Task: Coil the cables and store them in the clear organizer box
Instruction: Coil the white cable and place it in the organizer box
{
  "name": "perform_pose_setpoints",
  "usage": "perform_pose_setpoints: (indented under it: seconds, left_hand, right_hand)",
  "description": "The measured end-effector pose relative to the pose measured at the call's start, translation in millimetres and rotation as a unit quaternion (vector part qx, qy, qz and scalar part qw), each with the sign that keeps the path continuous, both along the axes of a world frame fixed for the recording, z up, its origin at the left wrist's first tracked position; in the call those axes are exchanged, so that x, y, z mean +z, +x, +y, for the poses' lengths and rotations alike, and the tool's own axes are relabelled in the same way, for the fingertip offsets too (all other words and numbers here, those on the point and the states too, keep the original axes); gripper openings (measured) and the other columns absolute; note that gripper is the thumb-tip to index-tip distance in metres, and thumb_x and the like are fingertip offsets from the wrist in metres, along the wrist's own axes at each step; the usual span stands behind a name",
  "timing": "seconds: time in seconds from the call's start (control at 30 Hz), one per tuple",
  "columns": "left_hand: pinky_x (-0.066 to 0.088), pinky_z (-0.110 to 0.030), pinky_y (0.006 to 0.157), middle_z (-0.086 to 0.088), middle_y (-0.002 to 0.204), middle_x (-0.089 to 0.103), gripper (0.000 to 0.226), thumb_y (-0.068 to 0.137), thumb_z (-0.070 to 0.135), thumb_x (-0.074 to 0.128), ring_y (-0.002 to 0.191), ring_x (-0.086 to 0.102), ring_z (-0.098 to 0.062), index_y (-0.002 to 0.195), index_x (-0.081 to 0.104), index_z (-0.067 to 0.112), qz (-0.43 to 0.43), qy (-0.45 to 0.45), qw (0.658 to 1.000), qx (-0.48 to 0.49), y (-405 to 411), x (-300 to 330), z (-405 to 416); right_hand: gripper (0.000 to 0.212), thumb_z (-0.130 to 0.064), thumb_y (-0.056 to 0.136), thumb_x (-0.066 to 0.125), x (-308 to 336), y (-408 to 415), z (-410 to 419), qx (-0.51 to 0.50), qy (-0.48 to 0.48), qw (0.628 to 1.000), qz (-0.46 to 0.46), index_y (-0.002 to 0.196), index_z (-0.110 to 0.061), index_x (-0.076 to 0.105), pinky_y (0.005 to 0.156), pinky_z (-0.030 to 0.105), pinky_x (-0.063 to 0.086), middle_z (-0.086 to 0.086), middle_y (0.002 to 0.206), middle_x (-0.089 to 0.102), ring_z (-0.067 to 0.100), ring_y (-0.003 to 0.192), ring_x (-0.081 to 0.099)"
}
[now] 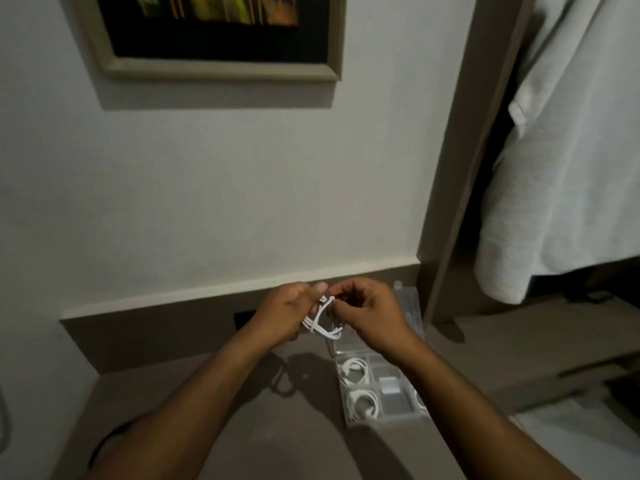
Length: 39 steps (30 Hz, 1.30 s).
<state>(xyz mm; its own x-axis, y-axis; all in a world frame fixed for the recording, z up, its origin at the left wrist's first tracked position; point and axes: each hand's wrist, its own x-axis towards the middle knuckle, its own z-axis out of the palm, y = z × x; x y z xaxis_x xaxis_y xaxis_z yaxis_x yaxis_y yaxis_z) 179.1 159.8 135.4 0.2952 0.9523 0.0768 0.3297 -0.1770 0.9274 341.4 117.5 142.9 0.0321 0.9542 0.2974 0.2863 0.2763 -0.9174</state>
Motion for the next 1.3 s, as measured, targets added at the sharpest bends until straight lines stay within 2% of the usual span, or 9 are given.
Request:
perform_pose_setpoints:
  seconds: [0.13, 0.3, 0.47, 0.6, 0.77, 0.9, 1.03, 1.13, 1.3]
  left_hand:
    - [0.040, -0.020, 0.039, 0.006, 0.052, 0.058, 0.025, 0.084, 0.048, 0.061, 0.041, 0.051, -0.006, 0.075, 0.061, 0.025, 0.086, -0.105, 0.986, -0.091, 38, -36, 4]
    - [0.054, -0.027, 0.044, -0.010, 0.065, 0.070, 0.012, 0.082, 0.019, 0.069, 0.048, 0.066, -0.015, 0.085, 0.066, 0.008, 0.098, -0.218, 0.970, -0.037, 99, -81, -1]
    - [0.060, -0.039, 0.071, -0.008, 0.073, 0.074, 0.024, 0.071, 0.038, 0.070, 0.069, 0.071, -0.026, 0.061, 0.063, 0.016, 0.262, -0.169, 0.949, 0.039, 146, -127, -12]
    - [0.059, -0.042, 0.079, -0.016, 0.091, 0.075, 0.015, 0.075, 0.020, 0.071, 0.085, 0.070, -0.032, 0.081, 0.068, 0.006, 0.261, -0.206, 0.943, 0.026, 164, -156, -10]
    - [0.055, -0.032, 0.075, -0.010, 0.089, 0.073, 0.021, 0.082, 0.028, 0.060, 0.086, 0.068, -0.029, 0.082, 0.071, 0.010, 0.333, -0.146, 0.931, 0.034, 166, -174, -8]
    - [0.053, -0.032, 0.071, -0.010, 0.081, 0.071, 0.023, 0.083, 0.017, 0.057, 0.082, 0.067, -0.029, 0.061, 0.064, 0.013, 0.288, -0.175, 0.941, 0.034, 163, -183, -8]
    - [0.048, -0.025, 0.073, -0.003, 0.093, 0.073, 0.013, 0.085, 0.021, 0.061, 0.086, 0.066, -0.019, 0.088, 0.073, 0.017, 0.261, -0.105, 0.959, 0.011, 154, -187, -21]
    - [0.040, -0.019, 0.063, -0.005, 0.086, 0.070, 0.017, 0.087, 0.019, 0.058, 0.076, 0.061, -0.015, 0.078, 0.072, 0.016, 0.282, -0.029, 0.959, -0.027, 143, -192, -29]
    - [0.044, -0.029, 0.072, -0.008, 0.093, 0.060, 0.009, 0.088, 0.014, 0.059, 0.082, 0.053, -0.015, 0.084, 0.065, 0.010, 0.274, 0.016, 0.960, -0.050, 128, -198, -29]
  right_hand:
    - [0.013, -0.013, 0.081, 0.070, -44, 44, -10, -0.075, -0.016, 0.980, -0.184, 0.071, -0.021, 0.067, 0.048, 0.016, 0.046, -0.002, 0.058, 0.065, 0.007, 0.051, 0.059]
    - [0.005, -0.006, 0.075, 0.068, -100, 86, -17, -0.150, -0.031, 0.941, -0.303, 0.070, -0.006, 0.067, 0.057, 0.030, 0.041, 0.009, 0.068, 0.065, 0.020, 0.060, 0.056]
    - [0.010, -0.005, 0.073, 0.069, -162, 115, -22, -0.172, -0.112, 0.929, -0.309, 0.064, -0.005, 0.064, 0.056, 0.031, 0.041, 0.009, 0.066, 0.064, 0.021, 0.060, 0.057]
    - [0.010, -0.002, 0.067, 0.070, -187, 126, -28, -0.147, -0.120, 0.925, -0.329, 0.063, -0.008, 0.063, 0.055, 0.031, 0.045, 0.007, 0.065, 0.064, 0.022, 0.060, 0.058]
    - [0.007, -0.003, 0.072, 0.069, -201, 130, -28, -0.102, -0.117, 0.925, -0.348, 0.075, -0.008, 0.066, 0.066, 0.035, 0.051, 0.009, 0.078, 0.068, 0.025, 0.073, 0.061]
    - [0.016, 0.003, 0.058, 0.075, -201, 128, -23, -0.083, -0.104, 0.921, -0.365, 0.069, -0.005, 0.066, 0.063, 0.039, 0.054, 0.013, 0.073, 0.067, 0.029, 0.068, 0.062]
    - [0.021, 0.006, 0.055, 0.081, -199, 122, -16, -0.110, -0.088, 0.919, -0.367, 0.060, -0.006, 0.065, 0.054, 0.038, 0.055, 0.011, 0.063, 0.065, 0.028, 0.058, 0.061]
    - [0.023, 0.009, 0.054, 0.078, -201, 118, -12, -0.110, -0.074, 0.921, -0.367, 0.056, -0.006, 0.061, 0.048, 0.038, 0.051, 0.011, 0.058, 0.060, 0.028, 0.053, 0.057]
    - [0.018, 0.000, 0.062, 0.077, -207, 119, -11, -0.041, -0.082, 0.922, -0.376, 0.077, -0.004, 0.069, 0.063, 0.044, 0.053, 0.012, 0.079, 0.066, 0.032, 0.075, 0.062]
